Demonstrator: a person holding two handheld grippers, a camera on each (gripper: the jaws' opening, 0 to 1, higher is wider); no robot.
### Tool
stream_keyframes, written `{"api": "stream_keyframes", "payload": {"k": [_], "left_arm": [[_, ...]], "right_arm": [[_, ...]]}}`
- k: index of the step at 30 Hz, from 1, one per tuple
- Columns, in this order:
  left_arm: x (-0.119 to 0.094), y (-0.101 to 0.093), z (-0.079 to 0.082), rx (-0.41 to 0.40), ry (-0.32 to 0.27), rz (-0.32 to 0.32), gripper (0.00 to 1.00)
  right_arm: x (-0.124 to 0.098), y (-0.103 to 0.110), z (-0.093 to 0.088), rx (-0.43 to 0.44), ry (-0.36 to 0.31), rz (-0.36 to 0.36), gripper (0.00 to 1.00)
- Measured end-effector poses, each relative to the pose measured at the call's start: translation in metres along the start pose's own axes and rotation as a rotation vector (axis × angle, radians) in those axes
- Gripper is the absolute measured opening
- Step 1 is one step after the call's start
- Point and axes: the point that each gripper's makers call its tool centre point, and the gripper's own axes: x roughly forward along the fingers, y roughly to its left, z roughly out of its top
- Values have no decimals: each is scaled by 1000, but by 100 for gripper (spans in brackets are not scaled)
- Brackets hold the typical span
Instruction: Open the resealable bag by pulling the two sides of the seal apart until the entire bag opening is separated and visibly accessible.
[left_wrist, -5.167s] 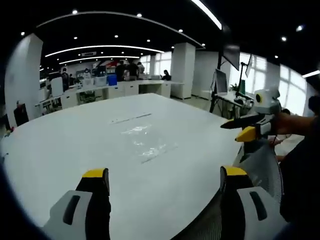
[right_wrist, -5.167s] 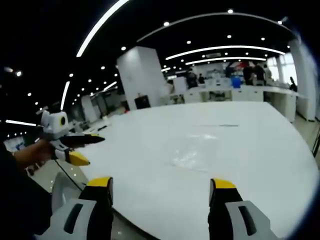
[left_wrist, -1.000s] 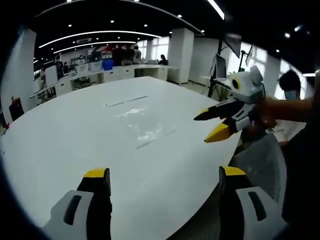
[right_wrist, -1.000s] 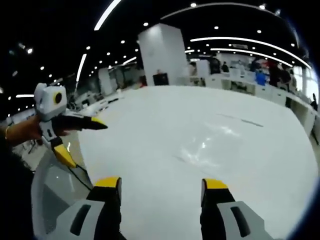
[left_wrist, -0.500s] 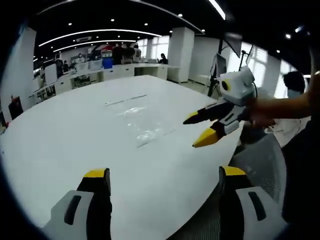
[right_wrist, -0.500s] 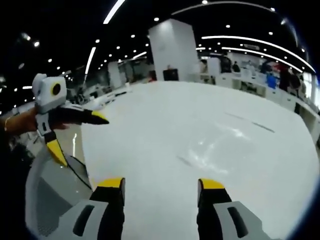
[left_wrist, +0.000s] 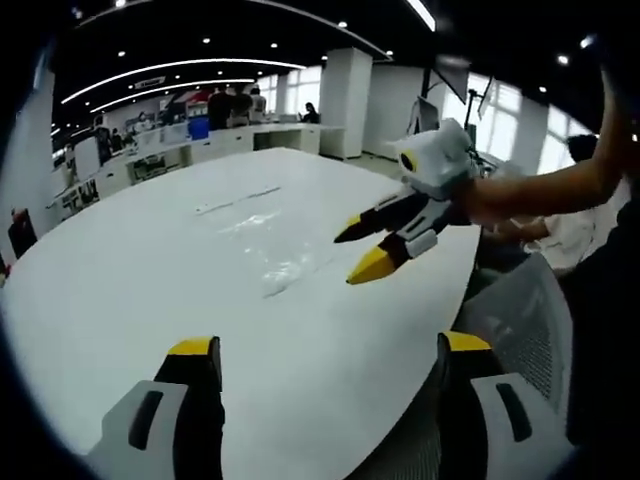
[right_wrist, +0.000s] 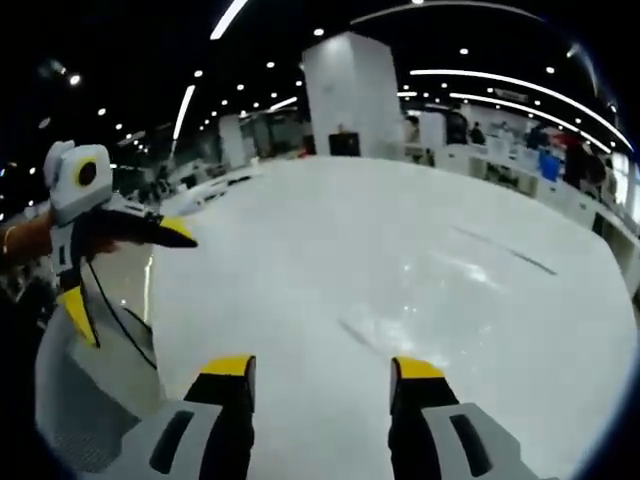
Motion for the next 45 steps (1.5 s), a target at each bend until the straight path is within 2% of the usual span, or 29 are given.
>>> {"api": "stream_keyframes", "payload": {"k": [7,20,37,41,45], "left_arm": [[9,-7,1,36,21,-46,87],[14,-5,1,-9,10,-31,87],[12,12,2,-41,-5,7,87],[12,12,2,-40,-3,6,87],[13,12,1,-39,-3,1,87]], "right_arm": [[13,-6,7,-40,11,12,48],[38,-19,14,-51,19,24,44],[73,-25,10,-81,77,67,36],[81,-29,5,-104,97,58,27],[89,-30,-2,-148,133,68,23]]}}
